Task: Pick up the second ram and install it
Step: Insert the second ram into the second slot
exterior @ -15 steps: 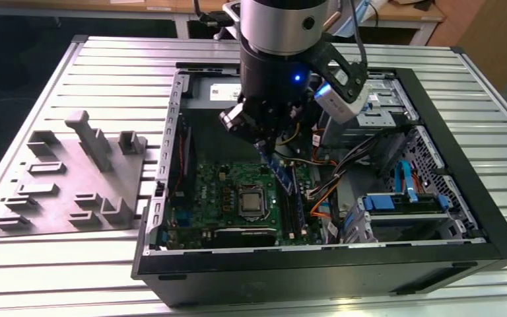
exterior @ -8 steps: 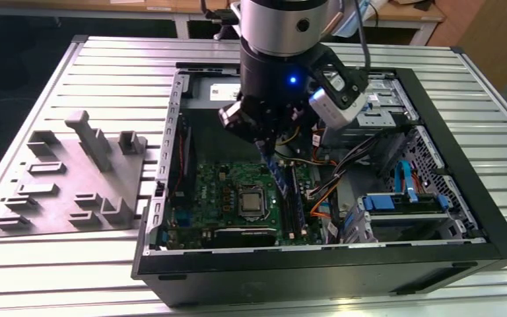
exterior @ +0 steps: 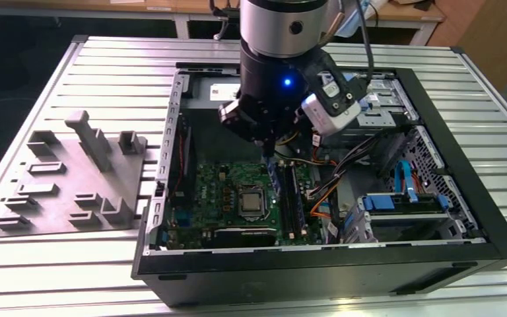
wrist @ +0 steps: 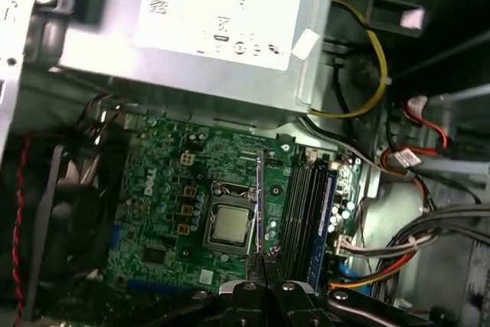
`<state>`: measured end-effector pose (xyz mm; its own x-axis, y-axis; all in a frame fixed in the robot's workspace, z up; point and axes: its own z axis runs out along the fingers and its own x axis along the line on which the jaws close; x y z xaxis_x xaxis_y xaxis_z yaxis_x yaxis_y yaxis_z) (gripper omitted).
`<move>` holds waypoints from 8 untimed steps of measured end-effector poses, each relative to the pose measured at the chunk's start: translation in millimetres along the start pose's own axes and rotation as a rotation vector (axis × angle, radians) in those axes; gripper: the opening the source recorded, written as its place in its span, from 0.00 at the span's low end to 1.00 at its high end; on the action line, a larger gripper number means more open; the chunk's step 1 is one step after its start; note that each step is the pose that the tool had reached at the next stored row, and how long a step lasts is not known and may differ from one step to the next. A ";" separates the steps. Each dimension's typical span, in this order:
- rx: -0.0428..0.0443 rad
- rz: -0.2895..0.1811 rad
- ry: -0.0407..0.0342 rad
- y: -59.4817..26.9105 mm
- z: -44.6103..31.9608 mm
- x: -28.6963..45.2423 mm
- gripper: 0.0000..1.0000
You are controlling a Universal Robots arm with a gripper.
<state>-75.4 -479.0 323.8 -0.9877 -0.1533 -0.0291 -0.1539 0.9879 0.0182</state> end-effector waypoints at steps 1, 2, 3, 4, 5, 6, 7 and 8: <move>0.0005 0.018 -0.0003 0.0 0.1 0.0 0.11; 0.0011 0.037 -0.0007 0.0 0.3 0.0 0.11; 0.0016 0.054 -0.0010 0.0 0.5 0.0 0.11; 0.0021 0.072 -0.0013 0.0 0.6 0.0 0.11; 0.0026 0.090 -0.0017 0.0 0.8 0.0 0.11; 0.0032 0.108 -0.0020 0.0 0.9 0.0 0.11; 0.0037 0.127 -0.0023 0.0 1.1 0.0 0.11; 0.0042 0.142 -0.0025 0.0 1.2 0.0 0.11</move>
<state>-75.4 -479.0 322.6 -0.9995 -0.0122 -0.0291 -0.0127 0.9998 0.0181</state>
